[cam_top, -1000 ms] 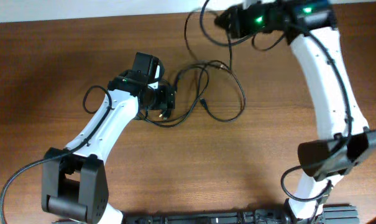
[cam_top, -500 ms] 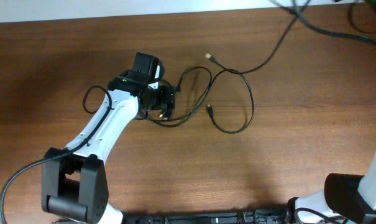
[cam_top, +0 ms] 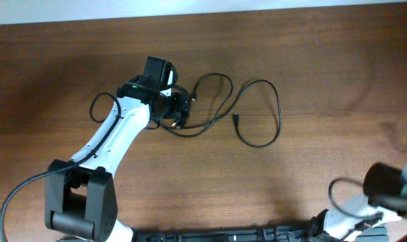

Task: Untangle cables
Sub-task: 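Carry the right-held cable to the upper right and release it, then reach the right gripper back and grasp another cable in the center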

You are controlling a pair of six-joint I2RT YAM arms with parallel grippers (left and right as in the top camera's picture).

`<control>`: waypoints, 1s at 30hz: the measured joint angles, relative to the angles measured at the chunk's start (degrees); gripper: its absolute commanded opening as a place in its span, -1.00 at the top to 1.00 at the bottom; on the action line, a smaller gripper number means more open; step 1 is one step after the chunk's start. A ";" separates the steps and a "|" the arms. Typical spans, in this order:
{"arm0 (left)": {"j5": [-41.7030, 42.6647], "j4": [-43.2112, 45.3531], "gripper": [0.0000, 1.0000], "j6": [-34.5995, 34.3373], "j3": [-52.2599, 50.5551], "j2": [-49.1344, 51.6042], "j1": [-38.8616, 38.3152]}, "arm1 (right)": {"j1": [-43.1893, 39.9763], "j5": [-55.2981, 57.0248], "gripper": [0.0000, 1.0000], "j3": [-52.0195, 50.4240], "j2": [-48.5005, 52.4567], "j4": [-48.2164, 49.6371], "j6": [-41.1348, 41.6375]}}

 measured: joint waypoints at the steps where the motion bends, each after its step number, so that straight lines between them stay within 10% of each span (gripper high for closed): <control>1: 0.00 -0.07 -0.85 0.00 0.00 0.00 0.00 | -0.61 0.09 0.92 -0.07 2.29 -1.31 -0.02; 16: 0.00 -0.44 -0.85 0.00 0.00 0.00 0.00 | -1.18 -7.76 0.90 -0.57 8.90 -2.93 0.09; 24: 0.00 -0.92 -0.86 0.00 0.00 0.00 0.00 | -1.31 -18.03 0.88 -22.77 9.33 5.35 -0.09; 30: 0.00 -0.87 -0.86 0.00 0.00 0.00 0.00 | -1.11 -37.88 0.20 -28.17 9.44 5.38 -1.90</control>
